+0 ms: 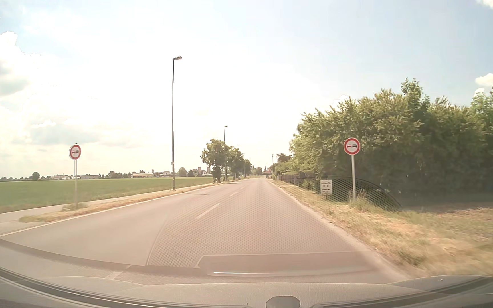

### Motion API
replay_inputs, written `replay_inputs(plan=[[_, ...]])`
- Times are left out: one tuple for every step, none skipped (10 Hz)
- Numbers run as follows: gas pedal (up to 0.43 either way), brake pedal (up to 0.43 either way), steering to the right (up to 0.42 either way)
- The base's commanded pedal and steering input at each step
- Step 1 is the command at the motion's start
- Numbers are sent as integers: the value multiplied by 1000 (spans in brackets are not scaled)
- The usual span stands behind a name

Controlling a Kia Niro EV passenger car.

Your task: Follow the waypoints while adhering to traffic rules and regulations

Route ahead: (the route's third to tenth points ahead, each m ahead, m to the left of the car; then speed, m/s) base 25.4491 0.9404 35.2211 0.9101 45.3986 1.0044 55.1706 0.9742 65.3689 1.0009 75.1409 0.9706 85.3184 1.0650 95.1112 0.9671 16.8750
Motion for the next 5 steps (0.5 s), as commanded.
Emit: replay_inputs(plan=[[138, 0, 0], [138, 0, 0], [138, 0, 0], [138, 0, 0], [138, 0, 0]])
